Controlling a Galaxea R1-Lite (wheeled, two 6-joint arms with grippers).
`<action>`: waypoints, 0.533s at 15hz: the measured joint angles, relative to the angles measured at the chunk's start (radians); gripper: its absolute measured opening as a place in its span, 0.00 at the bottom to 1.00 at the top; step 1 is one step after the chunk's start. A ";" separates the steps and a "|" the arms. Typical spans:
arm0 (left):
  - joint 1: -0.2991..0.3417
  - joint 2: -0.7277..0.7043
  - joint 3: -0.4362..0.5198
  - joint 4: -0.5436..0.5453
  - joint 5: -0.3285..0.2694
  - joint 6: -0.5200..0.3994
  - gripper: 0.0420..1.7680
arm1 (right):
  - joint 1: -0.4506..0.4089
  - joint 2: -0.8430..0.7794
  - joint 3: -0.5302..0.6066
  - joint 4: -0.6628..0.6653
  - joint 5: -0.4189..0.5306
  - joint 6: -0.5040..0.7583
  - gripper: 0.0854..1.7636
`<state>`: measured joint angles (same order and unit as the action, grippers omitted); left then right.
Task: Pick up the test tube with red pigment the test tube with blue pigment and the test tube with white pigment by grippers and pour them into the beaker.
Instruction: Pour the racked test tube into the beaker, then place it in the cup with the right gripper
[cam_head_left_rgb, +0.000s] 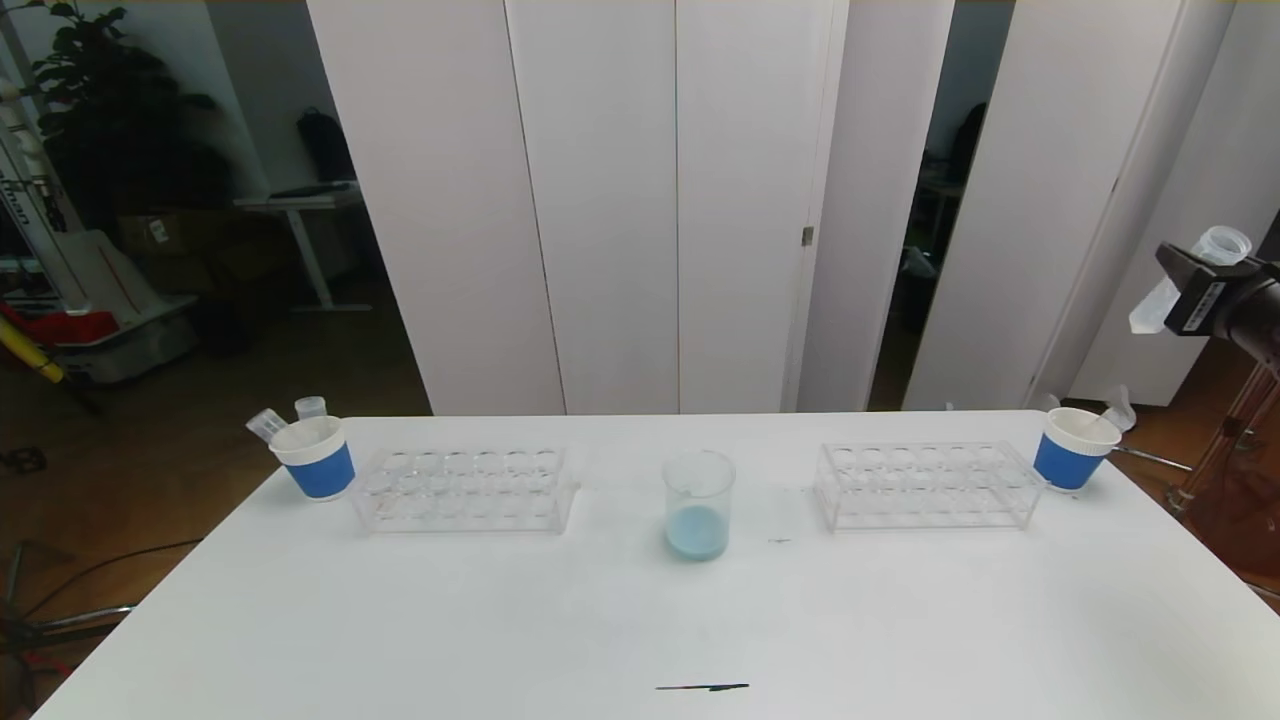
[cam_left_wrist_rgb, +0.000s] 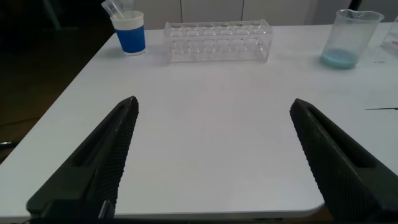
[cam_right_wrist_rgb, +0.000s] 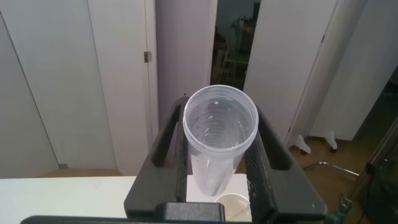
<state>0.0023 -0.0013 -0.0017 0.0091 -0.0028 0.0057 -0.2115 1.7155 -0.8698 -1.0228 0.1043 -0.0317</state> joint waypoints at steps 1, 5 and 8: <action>0.000 0.000 0.000 0.000 0.000 0.000 0.99 | -0.028 0.029 -0.034 0.001 0.006 0.002 0.31; 0.000 0.000 0.000 0.000 0.000 0.000 0.99 | -0.080 0.179 -0.172 0.002 0.011 0.069 0.31; 0.000 0.000 0.000 0.000 0.000 0.000 0.99 | -0.084 0.298 -0.240 0.000 0.010 0.077 0.31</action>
<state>0.0019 -0.0013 -0.0017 0.0089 -0.0032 0.0062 -0.2953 2.0138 -1.1098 -1.0223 0.1145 0.0455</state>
